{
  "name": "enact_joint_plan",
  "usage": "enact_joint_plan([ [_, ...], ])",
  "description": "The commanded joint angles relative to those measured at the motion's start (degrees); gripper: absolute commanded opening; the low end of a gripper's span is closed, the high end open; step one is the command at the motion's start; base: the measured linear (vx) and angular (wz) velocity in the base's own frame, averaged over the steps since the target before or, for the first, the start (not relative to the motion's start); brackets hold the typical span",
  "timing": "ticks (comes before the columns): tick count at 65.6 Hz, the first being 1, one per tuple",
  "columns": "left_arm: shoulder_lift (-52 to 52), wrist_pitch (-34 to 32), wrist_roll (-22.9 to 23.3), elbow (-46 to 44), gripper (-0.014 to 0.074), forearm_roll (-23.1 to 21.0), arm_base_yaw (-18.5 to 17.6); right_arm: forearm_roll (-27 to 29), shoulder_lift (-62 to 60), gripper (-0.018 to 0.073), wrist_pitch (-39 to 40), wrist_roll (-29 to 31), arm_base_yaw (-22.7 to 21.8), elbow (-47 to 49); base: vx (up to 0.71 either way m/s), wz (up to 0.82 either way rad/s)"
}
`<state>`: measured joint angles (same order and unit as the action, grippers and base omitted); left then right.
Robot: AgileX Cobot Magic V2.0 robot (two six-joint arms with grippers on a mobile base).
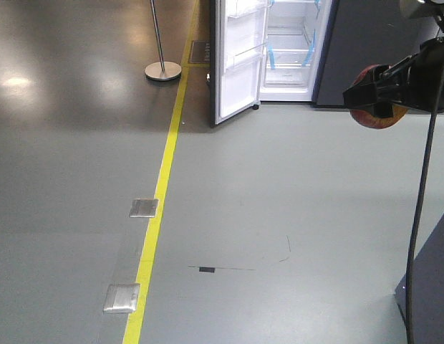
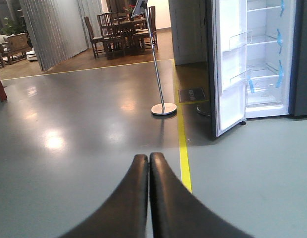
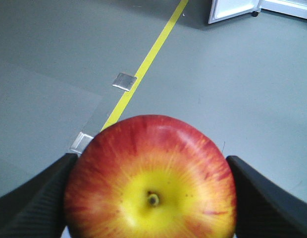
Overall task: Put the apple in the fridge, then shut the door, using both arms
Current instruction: 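Drive toward the open white refrigerator carrying the apple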
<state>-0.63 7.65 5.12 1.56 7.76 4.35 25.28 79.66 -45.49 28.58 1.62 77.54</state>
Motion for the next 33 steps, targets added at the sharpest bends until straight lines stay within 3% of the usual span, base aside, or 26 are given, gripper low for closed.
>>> enact_joint_plan([
  [1,-0.9,-4.0,0.1,0.9,-0.0008,-0.2,0.0,1.5,-2.0,0.0115,3.2,0.6,-0.3,1.7,0.17,-0.03],
  [33,-0.9,-4.0,0.1,0.9,-0.0008,-0.2,0.0,1.5,-2.0,0.0115,3.2,0.6,-0.3,1.7,0.19,-0.05],
])
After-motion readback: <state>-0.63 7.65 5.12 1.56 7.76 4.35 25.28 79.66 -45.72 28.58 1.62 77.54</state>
